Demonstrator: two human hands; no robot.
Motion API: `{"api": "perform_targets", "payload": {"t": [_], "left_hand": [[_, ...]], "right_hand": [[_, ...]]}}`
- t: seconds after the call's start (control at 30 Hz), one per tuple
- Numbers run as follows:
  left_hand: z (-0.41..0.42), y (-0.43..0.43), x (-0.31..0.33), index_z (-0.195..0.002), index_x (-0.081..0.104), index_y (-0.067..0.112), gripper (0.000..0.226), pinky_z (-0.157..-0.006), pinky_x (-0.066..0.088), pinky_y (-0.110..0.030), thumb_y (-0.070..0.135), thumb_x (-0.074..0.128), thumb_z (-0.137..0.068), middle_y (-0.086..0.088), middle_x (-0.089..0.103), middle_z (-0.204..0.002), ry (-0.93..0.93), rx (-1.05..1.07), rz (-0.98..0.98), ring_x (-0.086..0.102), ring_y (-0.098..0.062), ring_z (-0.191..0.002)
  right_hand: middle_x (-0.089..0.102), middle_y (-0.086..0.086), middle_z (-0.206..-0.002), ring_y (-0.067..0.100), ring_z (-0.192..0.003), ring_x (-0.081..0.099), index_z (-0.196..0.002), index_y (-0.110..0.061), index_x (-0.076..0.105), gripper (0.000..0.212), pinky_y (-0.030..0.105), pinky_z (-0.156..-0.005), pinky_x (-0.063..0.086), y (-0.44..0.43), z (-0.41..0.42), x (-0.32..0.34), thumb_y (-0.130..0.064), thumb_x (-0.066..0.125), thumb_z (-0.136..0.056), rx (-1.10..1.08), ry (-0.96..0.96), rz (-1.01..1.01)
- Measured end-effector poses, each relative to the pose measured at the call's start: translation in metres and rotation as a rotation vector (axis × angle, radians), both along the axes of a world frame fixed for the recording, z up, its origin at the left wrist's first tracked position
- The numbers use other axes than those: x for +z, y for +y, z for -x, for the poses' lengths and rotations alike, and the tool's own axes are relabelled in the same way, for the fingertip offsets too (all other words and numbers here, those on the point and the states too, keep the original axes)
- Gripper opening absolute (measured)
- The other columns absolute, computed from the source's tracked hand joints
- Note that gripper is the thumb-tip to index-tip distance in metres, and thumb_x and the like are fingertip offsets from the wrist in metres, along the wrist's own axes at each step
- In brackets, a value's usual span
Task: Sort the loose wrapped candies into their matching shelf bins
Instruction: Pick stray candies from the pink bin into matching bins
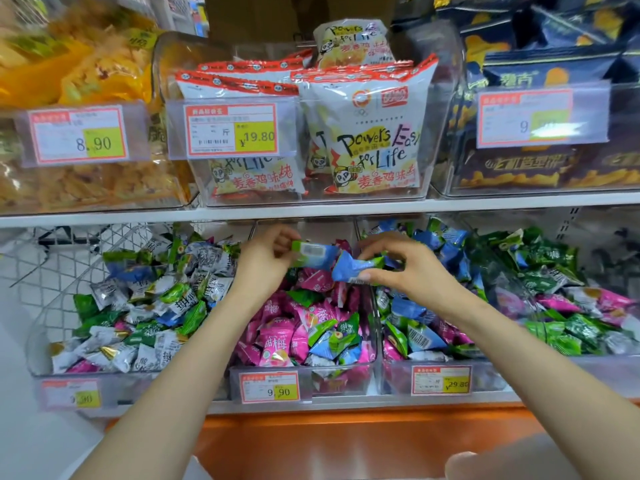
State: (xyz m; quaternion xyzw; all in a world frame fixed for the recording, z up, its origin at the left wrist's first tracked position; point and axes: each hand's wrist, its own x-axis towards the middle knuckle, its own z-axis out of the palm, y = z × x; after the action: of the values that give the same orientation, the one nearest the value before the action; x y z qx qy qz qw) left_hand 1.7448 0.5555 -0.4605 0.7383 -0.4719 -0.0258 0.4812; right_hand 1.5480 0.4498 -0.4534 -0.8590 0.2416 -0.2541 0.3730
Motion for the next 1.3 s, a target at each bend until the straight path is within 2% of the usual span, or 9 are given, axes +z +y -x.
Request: {"api": "perform_targets", "payload": {"t": [0.1, 0.33, 0.43, 0.57, 0.73, 0.83, 0.97, 1.1, 1.3], "left_hand": [[0.020, 0.004, 0.006, -0.084, 0.056, 0.017, 0.024, -0.067, 0.045, -0.013, -0.005, 0.065, -0.079, 0.005, 0.057, -0.077, 0.077, -0.170, 0.027, 0.054, -0.009, -0.073], [0.025, 0.008, 0.008, -0.092, 0.060, 0.015, 0.020, -0.081, 0.049, -0.014, -0.003, 0.062, -0.084, 0.001, 0.068, -0.090, 0.234, -0.308, 0.076, 0.064, -0.008, -0.086], [0.005, 0.009, -0.002, -0.099, 0.060, 0.011, 0.020, -0.091, 0.048, -0.026, -0.004, 0.059, -0.085, -0.003, 0.067, -0.098, 0.148, -0.187, -0.034, 0.063, -0.016, -0.094], [-0.013, 0.008, -0.020, -0.105, 0.060, 0.013, 0.028, -0.089, 0.045, -0.026, -0.006, 0.057, -0.084, -0.003, 0.063, -0.112, -0.106, -0.104, -0.301, 0.058, -0.017, -0.105], [-0.012, 0.005, -0.033, -0.111, 0.060, 0.013, 0.032, -0.091, 0.045, -0.029, 0.001, 0.065, -0.082, -0.003, 0.059, -0.119, -0.234, -0.159, -0.479, 0.055, -0.018, -0.111], [-0.014, 0.003, -0.040, -0.112, 0.058, 0.014, 0.033, -0.088, 0.047, -0.031, 0.008, 0.069, -0.081, 0.000, 0.061, -0.116, -0.246, -0.137, -0.509, 0.056, -0.017, -0.106], [-0.015, 0.001, -0.044, -0.099, 0.061, 0.015, 0.022, -0.081, 0.049, -0.031, 0.015, 0.071, -0.080, 0.002, 0.064, -0.103, -0.257, -0.089, -0.507, 0.059, -0.016, -0.095], [-0.017, 0.000, -0.042, -0.090, 0.062, 0.015, 0.008, -0.068, 0.040, -0.024, 0.017, 0.067, -0.084, 0.005, 0.062, -0.092, -0.328, -0.034, -0.475, 0.060, -0.015, -0.086], [-0.015, 0.001, -0.043, -0.111, 0.057, 0.011, 0.036, -0.081, 0.044, -0.026, 0.018, 0.073, -0.079, 0.001, 0.055, -0.107, -0.189, -0.145, -0.529, 0.057, -0.018, -0.098]], "right_hand": [[0.056, -0.026, -0.107, 0.000, -0.111, 0.050, -0.087, -0.030, 0.063, 0.016, 0.021, -0.097, 0.034, 0.005, -0.003, 0.000, -0.027, 0.075, -0.077, 0.053, -0.013, 0.006], [0.064, -0.012, -0.090, 0.006, -0.089, 0.060, -0.084, -0.025, 0.060, 0.021, 0.017, -0.076, 0.045, 0.004, 0.000, 0.003, -0.025, 0.078, -0.074, -0.102, -0.162, 0.057], [0.062, -0.005, -0.097, 0.010, -0.091, 0.057, -0.098, -0.016, 0.054, 0.038, 0.019, -0.074, 0.041, -0.017, 0.012, 0.007, -0.022, 0.080, -0.072, -0.300, -0.235, 0.018], [0.063, 0.002, -0.110, 0.017, -0.103, 0.057, -0.113, -0.013, 0.059, 0.041, 0.026, -0.081, 0.039, -0.049, 0.029, -0.006, -0.020, 0.077, -0.076, -0.376, -0.012, 0.057], [0.064, 0.001, -0.111, 0.016, -0.102, 0.057, -0.104, -0.016, 0.064, 0.030, 0.029, -0.086, 0.044, -0.064, 0.031, -0.017, -0.018, 0.077, -0.077, -0.351, 0.168, 0.044], [0.066, 0.000, -0.113, 0.020, -0.103, 0.060, -0.096, -0.021, 0.064, 0.024, 0.036, -0.091, 0.048, -0.070, 0.028, -0.020, -0.017, 0.077, -0.076, -0.402, 0.249, 0.111], [0.064, -0.005, -0.098, 0.019, -0.103, 0.059, -0.083, -0.025, 0.061, 0.028, 0.035, -0.093, 0.047, -0.074, 0.031, -0.014, -0.013, 0.082, -0.069, -0.314, 0.291, -0.028], [0.059, -0.008, -0.099, 0.017, -0.100, 0.055, -0.099, -0.028, 0.063, 0.032, 0.031, -0.085, 0.046, -0.067, 0.033, -0.015, -0.030, 0.080, -0.072, -0.294, 0.308, 0.043], [0.061, -0.005, -0.123, 0.015, -0.115, 0.053, -0.115, -0.024, 0.063, 0.040, 0.025, -0.087, 0.038, -0.046, 0.028, -0.006, -0.041, 0.070, -0.080, -0.290, 0.138, 0.194]]}}
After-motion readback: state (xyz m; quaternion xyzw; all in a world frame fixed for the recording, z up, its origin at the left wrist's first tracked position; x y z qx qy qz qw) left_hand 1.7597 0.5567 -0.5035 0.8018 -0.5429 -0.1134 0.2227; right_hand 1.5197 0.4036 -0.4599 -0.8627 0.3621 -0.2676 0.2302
